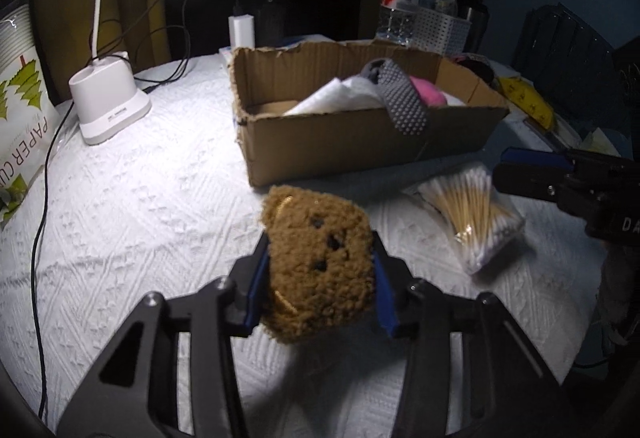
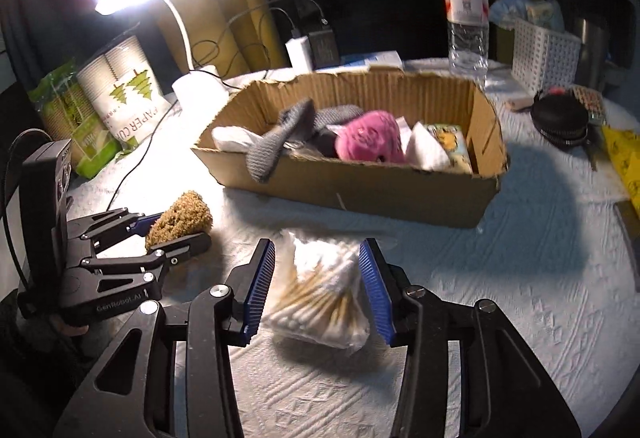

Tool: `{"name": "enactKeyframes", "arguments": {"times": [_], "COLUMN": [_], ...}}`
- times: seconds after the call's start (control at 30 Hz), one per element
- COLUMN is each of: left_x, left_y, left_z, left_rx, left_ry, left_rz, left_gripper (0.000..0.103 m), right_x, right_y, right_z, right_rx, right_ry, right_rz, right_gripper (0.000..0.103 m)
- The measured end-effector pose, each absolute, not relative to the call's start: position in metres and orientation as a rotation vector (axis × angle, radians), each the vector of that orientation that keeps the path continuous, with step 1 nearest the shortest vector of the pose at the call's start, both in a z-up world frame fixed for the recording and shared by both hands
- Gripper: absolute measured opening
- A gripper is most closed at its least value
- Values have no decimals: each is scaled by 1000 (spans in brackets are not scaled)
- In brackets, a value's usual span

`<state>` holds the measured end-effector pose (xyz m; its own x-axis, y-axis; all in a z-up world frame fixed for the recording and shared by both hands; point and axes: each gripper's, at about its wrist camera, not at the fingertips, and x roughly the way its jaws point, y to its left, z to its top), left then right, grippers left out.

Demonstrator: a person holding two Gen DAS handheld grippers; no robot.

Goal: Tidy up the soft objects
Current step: 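Lift the sponge and swab bag and carry them over the box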

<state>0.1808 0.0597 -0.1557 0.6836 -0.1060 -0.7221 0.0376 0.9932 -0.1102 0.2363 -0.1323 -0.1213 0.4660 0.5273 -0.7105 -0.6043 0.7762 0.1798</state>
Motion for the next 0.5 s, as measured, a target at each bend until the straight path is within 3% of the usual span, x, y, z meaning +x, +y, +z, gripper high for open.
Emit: {"name": "enactKeyframes", "arguments": {"times": [0.17,0.43,0.5], "left_x": [153,127,122], "left_y": [56,67,72], "left_z": [-146,-141,-139], "left_rx": [-124,-153,-164], "left_ry": [765,697,677], "left_rz": [-119,-115,-113], "left_gripper": [45,45,45], "right_x": [219,214,220], "right_y": [-116,-105,-106], "right_z": [-121,-135,-140], "right_rx": [-120,-138,-128], "right_ry": [839,851,867], "right_rz": [697,623,591], "right_gripper": [12,15,35]}}
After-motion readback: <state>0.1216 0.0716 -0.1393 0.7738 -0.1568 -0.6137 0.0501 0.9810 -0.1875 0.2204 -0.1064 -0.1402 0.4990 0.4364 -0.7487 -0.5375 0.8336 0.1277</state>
